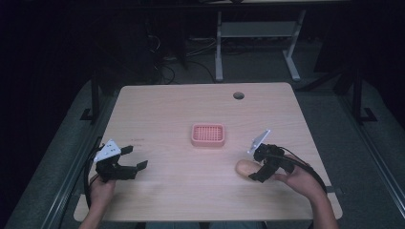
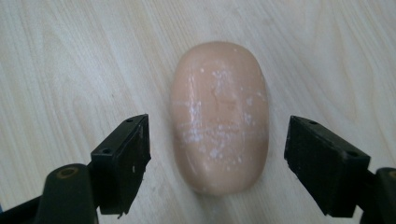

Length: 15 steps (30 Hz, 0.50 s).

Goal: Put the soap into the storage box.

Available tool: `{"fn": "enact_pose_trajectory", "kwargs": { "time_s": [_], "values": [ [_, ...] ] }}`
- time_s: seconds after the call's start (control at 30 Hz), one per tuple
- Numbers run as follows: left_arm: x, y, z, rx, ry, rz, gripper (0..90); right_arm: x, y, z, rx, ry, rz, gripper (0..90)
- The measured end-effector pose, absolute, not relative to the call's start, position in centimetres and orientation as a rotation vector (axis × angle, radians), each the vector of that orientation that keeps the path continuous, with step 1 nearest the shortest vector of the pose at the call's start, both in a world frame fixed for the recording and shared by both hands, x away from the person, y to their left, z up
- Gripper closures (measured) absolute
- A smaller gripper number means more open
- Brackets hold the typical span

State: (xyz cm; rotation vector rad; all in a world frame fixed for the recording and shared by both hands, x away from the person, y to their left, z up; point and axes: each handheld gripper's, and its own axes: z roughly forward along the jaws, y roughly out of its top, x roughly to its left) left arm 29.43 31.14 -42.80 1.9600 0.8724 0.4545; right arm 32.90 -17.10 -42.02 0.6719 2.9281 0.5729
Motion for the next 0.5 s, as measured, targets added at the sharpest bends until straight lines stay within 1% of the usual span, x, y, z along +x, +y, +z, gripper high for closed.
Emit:
{"fn": "enact_pose_trajectory", "kwargs": {
  "time_s": [0.37,0.5],
  "values": [
    [29.4,31.1,-42.8,1.961,0.868,0.456,14.3,34.0,-16.0,-43.2,0.671,2.980,0.489,22.3],
    [29.4,31.2,-42.8,1.967,0.869,0.454,14.3,34.2,-15.8,-43.9,0.669,2.998,0.450,24.3]
  ]
}}
